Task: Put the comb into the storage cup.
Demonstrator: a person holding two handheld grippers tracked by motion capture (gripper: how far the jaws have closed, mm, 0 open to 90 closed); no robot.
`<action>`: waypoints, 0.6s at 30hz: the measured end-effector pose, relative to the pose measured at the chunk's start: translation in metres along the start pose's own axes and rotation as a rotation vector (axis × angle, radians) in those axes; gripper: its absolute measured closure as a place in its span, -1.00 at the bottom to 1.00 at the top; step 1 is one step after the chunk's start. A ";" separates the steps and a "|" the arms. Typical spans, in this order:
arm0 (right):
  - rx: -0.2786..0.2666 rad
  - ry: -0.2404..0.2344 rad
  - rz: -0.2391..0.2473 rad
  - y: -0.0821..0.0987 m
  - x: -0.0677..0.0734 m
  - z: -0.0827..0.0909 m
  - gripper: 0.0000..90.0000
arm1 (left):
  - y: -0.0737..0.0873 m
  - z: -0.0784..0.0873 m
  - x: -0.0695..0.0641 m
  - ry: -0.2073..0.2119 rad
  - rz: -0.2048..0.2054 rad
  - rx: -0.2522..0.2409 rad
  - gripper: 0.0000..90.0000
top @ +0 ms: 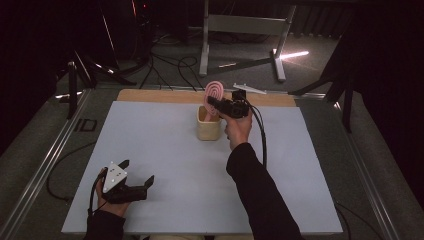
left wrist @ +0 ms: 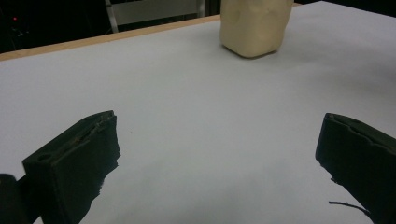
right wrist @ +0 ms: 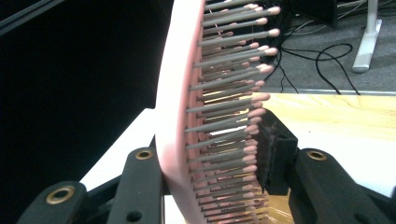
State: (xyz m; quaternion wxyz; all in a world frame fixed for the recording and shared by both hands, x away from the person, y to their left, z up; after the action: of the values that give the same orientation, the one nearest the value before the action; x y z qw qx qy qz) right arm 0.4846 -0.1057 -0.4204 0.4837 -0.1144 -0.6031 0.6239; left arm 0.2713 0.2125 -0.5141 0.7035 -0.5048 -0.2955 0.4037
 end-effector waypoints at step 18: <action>0.008 -0.001 -0.003 0.005 0.001 -0.003 0.32 | 0.000 0.000 0.000 0.001 -0.001 0.001 -0.99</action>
State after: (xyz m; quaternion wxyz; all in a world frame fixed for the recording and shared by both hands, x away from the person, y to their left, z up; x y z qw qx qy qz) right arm 0.4839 -0.1020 -0.4251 0.4847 -0.1111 -0.6010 0.6258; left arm 0.2715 0.2122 -0.5144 0.7040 -0.5045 -0.2952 0.4033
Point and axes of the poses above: each handheld gripper's, and its own axes: z roughly backward along the jaws, y roughly out of its underside, x roughly to its left, the point moved 3 cm from there along -z, roughly forward along the jaws, and after that the axes turned 6 degrees about -x, right-handed, at the moved point
